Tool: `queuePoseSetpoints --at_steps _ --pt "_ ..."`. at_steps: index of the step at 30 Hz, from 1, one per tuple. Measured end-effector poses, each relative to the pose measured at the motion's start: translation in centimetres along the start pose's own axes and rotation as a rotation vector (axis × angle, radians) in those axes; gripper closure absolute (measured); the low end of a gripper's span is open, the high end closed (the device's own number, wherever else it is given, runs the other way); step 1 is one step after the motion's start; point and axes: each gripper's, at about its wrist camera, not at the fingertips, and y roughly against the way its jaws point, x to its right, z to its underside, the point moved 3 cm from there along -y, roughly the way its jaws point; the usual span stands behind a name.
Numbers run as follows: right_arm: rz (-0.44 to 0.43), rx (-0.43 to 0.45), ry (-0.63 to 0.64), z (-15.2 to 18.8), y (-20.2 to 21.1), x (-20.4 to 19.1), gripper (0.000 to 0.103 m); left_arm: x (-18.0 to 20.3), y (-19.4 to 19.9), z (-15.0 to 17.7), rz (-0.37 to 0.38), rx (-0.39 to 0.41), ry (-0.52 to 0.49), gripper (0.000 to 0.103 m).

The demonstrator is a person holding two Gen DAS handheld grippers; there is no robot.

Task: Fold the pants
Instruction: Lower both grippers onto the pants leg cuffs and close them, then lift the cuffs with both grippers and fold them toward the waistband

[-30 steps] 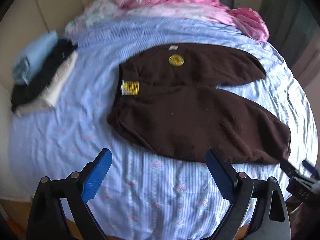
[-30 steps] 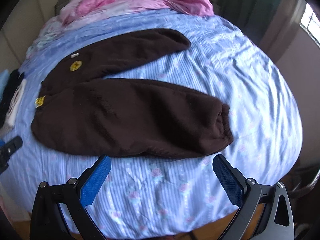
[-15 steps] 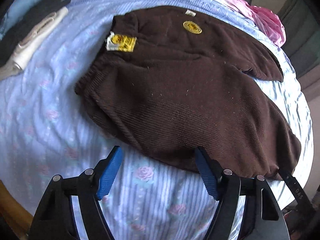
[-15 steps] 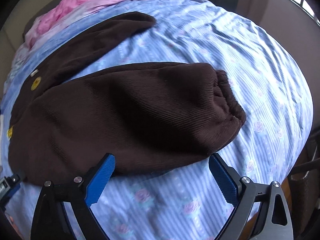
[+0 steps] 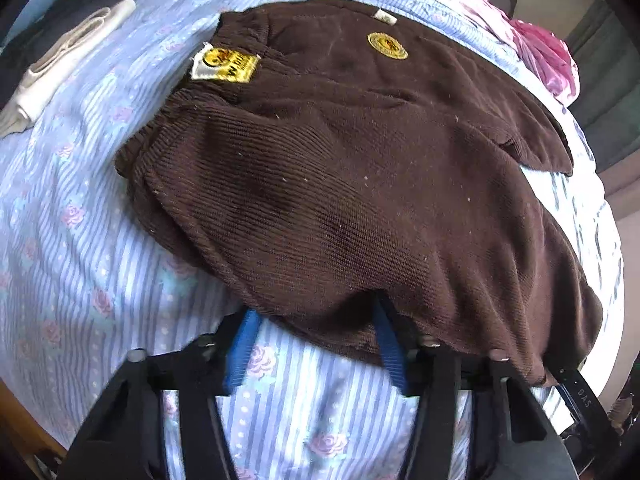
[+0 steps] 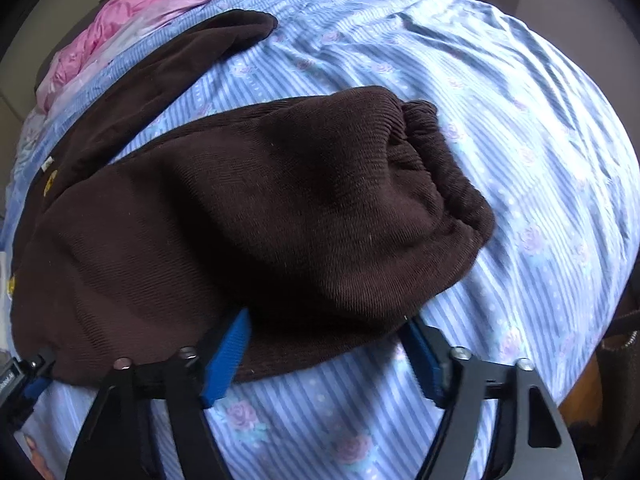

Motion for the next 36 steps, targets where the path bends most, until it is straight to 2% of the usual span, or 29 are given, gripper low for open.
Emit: queuePoseSetpoints --at_steps 1,3,6,9,13,16,21,27,30,36 --pt "0.000 -0.004 -0.002 -0.2 0.0 -0.1 0.042 -0.1 0.2 -0.2 -0.004 0.002 0.011 0.065" --pt "0.002 -0.016 0.006 -0.7 0.1 -0.3 0.056 -0.5 0.5 -0.4 0.003 0.006 0.039 0.072" --pt "0.005 -0.017 0.035 -1.2 0.9 -0.6 0.074 -0.6 1.1 -0.6 0.002 0.009 0.032 0.076" --pt "-0.030 -0.004 0.048 -1.6 2.4 -0.6 0.083 -0.3 2.3 -0.7 -0.007 0.037 0.002 0.078" --pt "-0.076 0.032 0.032 -2.5 5.4 -0.7 0.086 0.1 4.9 -1.1 -0.006 0.089 -0.025 0.080" --pt "-0.096 0.098 0.031 -3.8 8.6 -1.1 0.087 0.3 6.9 -1.8 0.003 0.126 -0.026 0.080" --pt "-0.111 0.181 0.051 -6.5 11.7 -2.4 0.088 1.5 9.7 -4.5 0.012 0.183 -0.028 0.081" --pt "-0.104 0.264 0.098 -12.2 12.7 -4.9 0.089 3.0 11.3 -9.5 0.039 0.221 -0.051 0.082" --pt "-0.099 0.290 0.117 -15.1 12.8 -6.3 0.089 3.7 11.4 -11.8 0.063 0.230 -0.040 0.082" --pt "-0.087 0.335 0.179 -21.1 12.0 -10.0 0.089 4.7 10.7 -15.8 0.064 0.247 -0.044 0.082"
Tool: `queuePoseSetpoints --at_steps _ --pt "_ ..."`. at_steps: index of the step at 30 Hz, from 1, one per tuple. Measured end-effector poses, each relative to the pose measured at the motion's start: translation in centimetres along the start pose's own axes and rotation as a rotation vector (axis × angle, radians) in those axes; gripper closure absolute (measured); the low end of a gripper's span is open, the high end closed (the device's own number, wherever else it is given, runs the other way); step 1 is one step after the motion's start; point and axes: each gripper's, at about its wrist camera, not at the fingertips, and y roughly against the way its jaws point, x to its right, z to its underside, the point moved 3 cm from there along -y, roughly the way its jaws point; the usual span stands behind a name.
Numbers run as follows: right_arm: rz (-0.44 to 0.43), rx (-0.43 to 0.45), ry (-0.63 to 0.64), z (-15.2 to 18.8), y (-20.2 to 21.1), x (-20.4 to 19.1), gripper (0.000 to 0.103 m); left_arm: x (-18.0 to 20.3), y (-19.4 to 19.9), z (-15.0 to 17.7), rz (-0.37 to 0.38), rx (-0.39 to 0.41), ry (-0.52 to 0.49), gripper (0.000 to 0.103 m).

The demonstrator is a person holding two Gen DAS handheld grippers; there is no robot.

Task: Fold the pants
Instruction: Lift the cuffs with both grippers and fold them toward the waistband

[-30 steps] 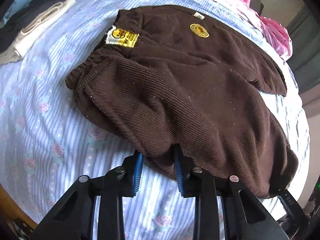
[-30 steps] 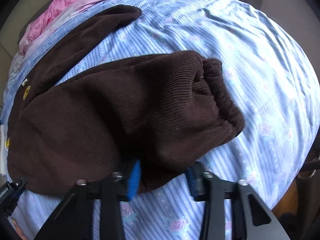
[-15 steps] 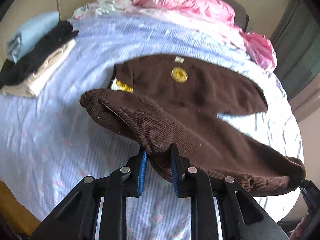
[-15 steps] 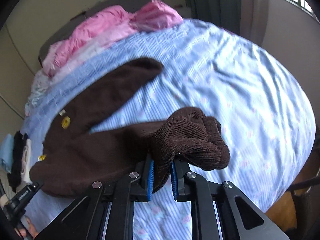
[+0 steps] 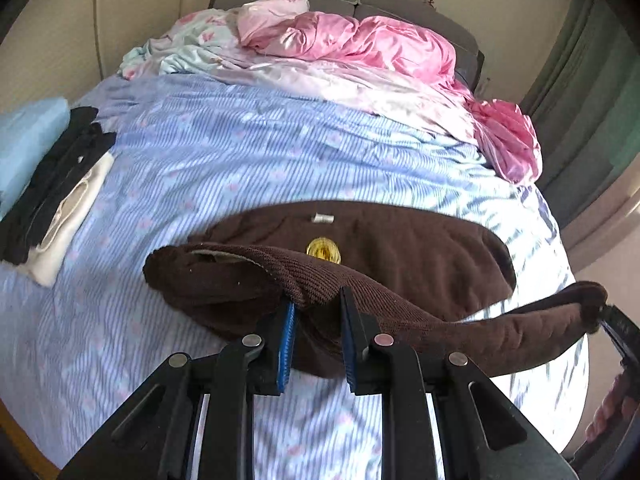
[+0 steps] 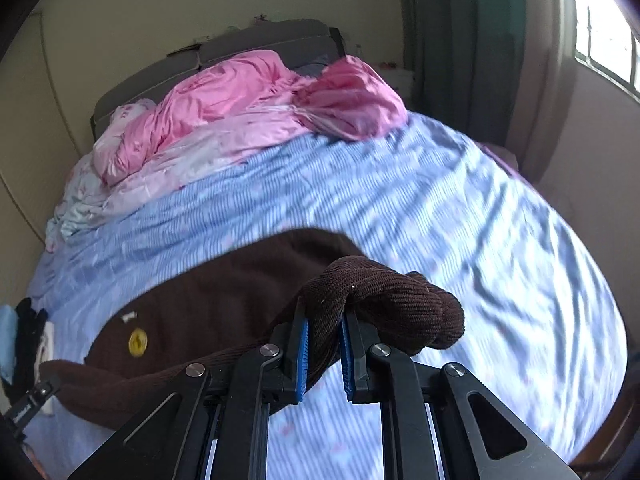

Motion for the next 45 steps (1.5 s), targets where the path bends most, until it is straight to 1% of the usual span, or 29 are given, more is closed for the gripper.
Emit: queuePoseSetpoints --at_steps 4,6,14,18,21,23,26,27,28,29,30,31,32,33,35,37,39,41,42,45 --pt "0.000 -0.013 0.035 -2.4 -2.3 -1.8 0.089 -0.4 -2.2 -2.2 -0.006 -0.028 0.036 0.082" --pt "0.008 -0.029 0.055 -3.4 -4.2 -2.8 0.089 -0.5 -3.1 -2.8 -0.010 -0.039 0.048 0.082" --pt "0.027 -0.102 0.090 -5.0 -10.8 -4.7 0.089 -0.9 -7.5 -5.7 -0.038 -0.080 0.073 0.082" --pt "0.035 -0.132 0.090 -5.8 -13.8 -5.7 0.089 -1.5 -9.7 -6.4 -0.049 -0.106 0.102 0.082" --pt "0.048 -0.145 0.119 -6.2 -15.9 -6.8 0.089 -2.0 -11.3 -6.6 -0.052 -0.129 0.122 0.081" --pt "0.063 -0.152 0.146 -6.4 -17.4 -7.6 0.088 -2.1 -12.1 -6.8 -0.059 -0.138 0.113 0.081" --pt "0.061 -0.175 0.166 -6.3 -19.0 -8.3 0.076 -1.9 -13.0 -6.9 -0.061 -0.147 0.075 0.077" --pt "0.067 -0.171 0.174 -6.4 -19.4 -8.5 0.065 -1.8 -13.2 -6.9 -0.063 -0.145 0.052 0.073" --pt "0.074 -0.160 0.181 -6.5 -19.6 -8.7 0.053 -1.5 -13.1 -6.9 -0.073 -0.131 0.007 0.060" --pt "0.083 -0.144 0.190 -6.6 -19.5 -8.8 0.049 -1.3 -12.9 -6.9 -0.080 -0.118 -0.022 0.054" --pt "0.091 -0.125 0.199 -6.6 -19.2 -8.9 0.046 -1.1 -12.5 -6.9 -0.078 -0.101 -0.054 0.049" --pt "0.097 -0.114 0.209 -6.6 -18.9 -9.0 0.046 -0.8 -11.8 -6.9 -0.059 -0.085 -0.088 0.042" --pt "0.098 -0.104 0.218 -6.6 -18.3 -9.1 0.046 -0.7 -11.4 -6.9 -0.047 -0.084 -0.101 0.036" --pt "0.091 -0.095 0.227 -6.6 -17.6 -9.2 0.046 -0.7 -10.8 -7.0 -0.030 -0.084 -0.111 0.033" --pt "0.071 -0.076 0.241 -6.5 -16.1 -9.5 0.046 -0.8 -9.3 -7.1 0.019 -0.074 -0.130 0.033" --pt "0.041 -0.057 0.257 -6.0 -14.2 -10.1 0.046 -1.2 -7.9 -7.3 0.035 -0.055 -0.167 0.033" --pt "-0.009 -0.044 0.271 -5.0 -12.1 -11.1 0.045 -2.5 -6.4 -7.6 0.060 -0.038 -0.203 0.032" --pt "-0.046 -0.050 0.276 -3.8 -11.0 -12.0 0.043 -4.1 -5.6 -8.0 0.082 -0.043 -0.231 0.032" --pt "-0.073 -0.060 0.278 -2.7 -10.4 -12.8 0.043 -4.8 -5.5 -8.1 0.086 -0.044 -0.243 0.032" --pt "-0.114 -0.079 0.310 -0.1 -9.5 -15.4 0.043 -7.4 -5.6 -8.5 0.074 -0.068 -0.306 0.032"
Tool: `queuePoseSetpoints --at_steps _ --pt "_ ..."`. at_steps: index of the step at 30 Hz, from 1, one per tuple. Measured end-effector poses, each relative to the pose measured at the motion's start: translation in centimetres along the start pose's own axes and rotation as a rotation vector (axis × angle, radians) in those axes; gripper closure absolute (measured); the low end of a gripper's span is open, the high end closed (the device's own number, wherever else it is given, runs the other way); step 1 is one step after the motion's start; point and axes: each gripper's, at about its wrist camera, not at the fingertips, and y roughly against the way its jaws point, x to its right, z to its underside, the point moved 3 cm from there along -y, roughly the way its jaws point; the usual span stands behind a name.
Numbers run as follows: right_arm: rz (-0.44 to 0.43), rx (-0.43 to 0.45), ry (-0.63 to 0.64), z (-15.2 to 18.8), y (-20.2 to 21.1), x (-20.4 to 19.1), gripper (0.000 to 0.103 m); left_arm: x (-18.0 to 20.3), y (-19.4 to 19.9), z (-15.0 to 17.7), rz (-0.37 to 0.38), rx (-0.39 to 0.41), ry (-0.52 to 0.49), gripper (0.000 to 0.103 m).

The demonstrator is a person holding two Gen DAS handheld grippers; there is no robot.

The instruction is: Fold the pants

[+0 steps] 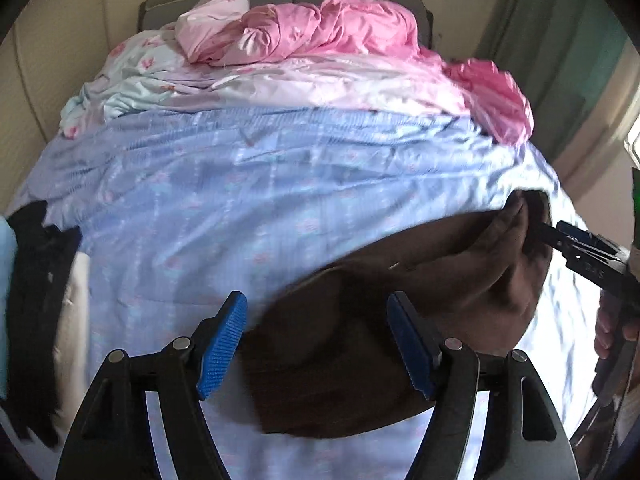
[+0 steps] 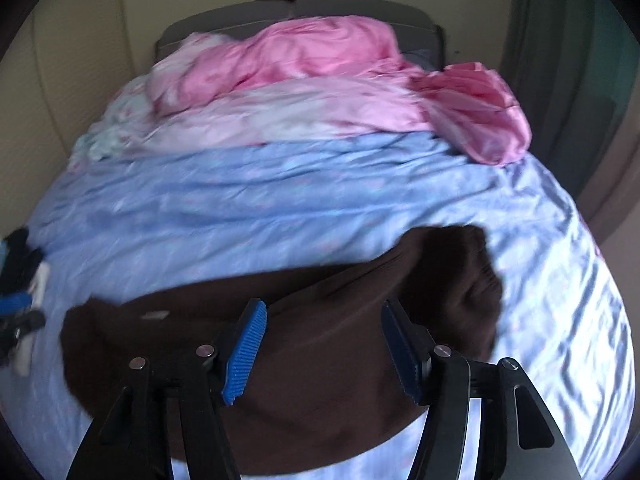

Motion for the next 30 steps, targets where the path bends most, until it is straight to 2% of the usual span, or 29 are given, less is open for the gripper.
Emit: queuePoseSetpoints --at_steps 4,7,12,15,17,19,21,27,30 --pt "-0.033 -0.035 0.063 2.3 -0.4 -3.9 0.043 -2.3 -1.3 0.8 0.119 -0.076 -0.013 0.032" --pt "-0.045 -0.071 0.045 3.3 -0.9 -4.9 0.043 -2.9 -2.8 1.4 0.168 -0.117 0.001 0.032" --pt "-0.019 -0.107 -0.034 4.0 -1.5 -4.6 0.043 -3.5 -5.3 2.1 0.199 -0.153 0.016 0.032" --pt "-0.002 -0.112 -0.035 4.1 -1.8 -5.0 0.043 -3.7 -6.7 2.3 0.211 -0.173 0.014 0.033" --pt "0.008 -0.111 -0.027 4.2 -1.9 -5.5 0.043 -4.1 -7.5 2.4 0.231 -0.184 0.030 0.039" --pt "0.020 -0.114 -0.020 4.3 -2.2 -5.9 0.043 -4.7 -8.0 2.6 0.237 -0.189 0.063 0.063" --pt "0.028 -0.121 -0.029 4.4 -2.4 -6.3 0.043 -5.3 -7.9 2.9 0.267 -0.190 0.098 0.071" --pt "0.008 -0.128 -0.021 4.7 -2.7 -7.6 0.043 -6.0 -5.6 3.6 0.275 -0.143 0.143 0.073" --pt "0.003 -0.122 0.016 4.0 -4.1 -8.6 0.043 -5.6 -5.4 3.7 0.249 -0.143 0.100 0.073"
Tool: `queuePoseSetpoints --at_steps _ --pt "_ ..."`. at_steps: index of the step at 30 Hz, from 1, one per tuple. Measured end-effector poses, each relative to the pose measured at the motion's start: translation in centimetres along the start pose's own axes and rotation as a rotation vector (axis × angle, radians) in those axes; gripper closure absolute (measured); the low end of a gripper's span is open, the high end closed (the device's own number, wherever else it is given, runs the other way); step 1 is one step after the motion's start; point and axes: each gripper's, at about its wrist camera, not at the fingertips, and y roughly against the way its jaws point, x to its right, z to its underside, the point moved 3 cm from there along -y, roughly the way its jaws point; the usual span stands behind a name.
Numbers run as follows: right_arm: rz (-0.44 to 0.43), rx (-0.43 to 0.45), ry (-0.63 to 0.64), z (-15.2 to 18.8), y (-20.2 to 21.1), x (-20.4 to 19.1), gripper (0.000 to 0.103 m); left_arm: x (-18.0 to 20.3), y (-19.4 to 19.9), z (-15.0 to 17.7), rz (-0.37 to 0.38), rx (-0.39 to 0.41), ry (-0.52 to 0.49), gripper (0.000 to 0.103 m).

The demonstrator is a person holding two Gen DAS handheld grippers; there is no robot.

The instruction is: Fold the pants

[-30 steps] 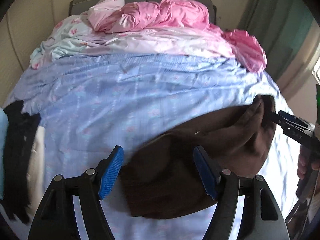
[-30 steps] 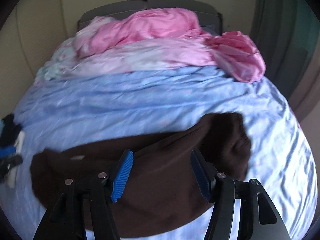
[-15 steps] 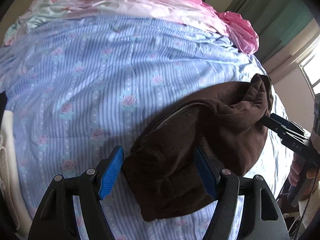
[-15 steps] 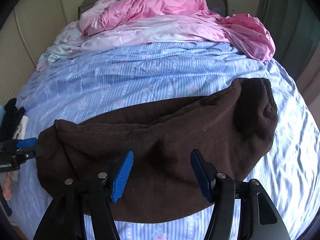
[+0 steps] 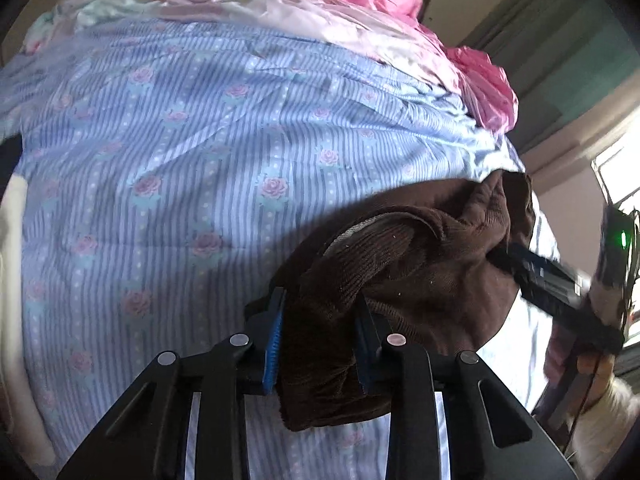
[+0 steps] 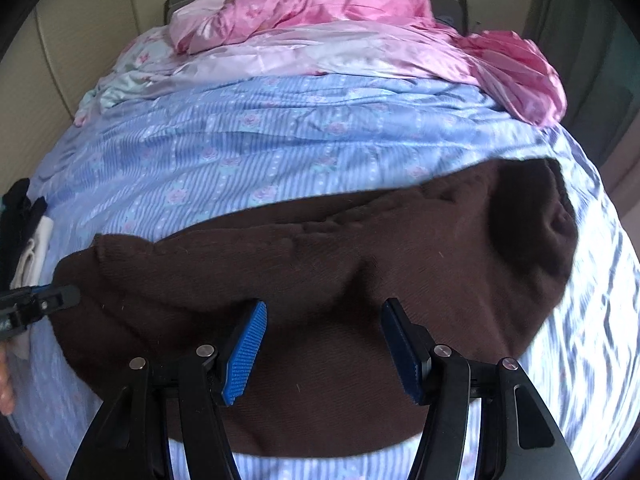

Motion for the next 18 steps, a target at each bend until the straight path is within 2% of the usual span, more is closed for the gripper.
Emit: queuePoseSetpoints --at_steps 2,10,12,14,15,18 --pt "0.029 0.007 0.011 -1.2 -1.3 -0.2 0.043 0.2 -0.2 -0.2 -0.025 -0.001 -0.026 0.073" --pt "0.108 -0.013 -0.056 -5.3 -6.2 2.0 0.043 -0.1 -1.0 -1.2 -0.058 -0.012 0.011 0.073" --pt "0.101 -0.021 -0.069 -5.6 -6.5 2.5 0.043 -0.4 -1.4 -1.2 -0.066 -0.029 0.035 0.072" --pt "0.081 0.002 -0.078 -5.4 -5.6 2.8 0.043 -0.7 -1.5 -1.2 -0.076 -0.046 0.057 0.068" --pt "0.083 0.014 -0.070 -5.2 -5.0 2.9 0.043 -0.7 -1.4 -1.2 -0.092 -0.046 0.058 0.062" --pt "0.083 0.041 -0.044 -4.2 -2.8 3.4 0.043 0.5 0.1 -1.8 -0.179 -0.005 -0.007 0.053"
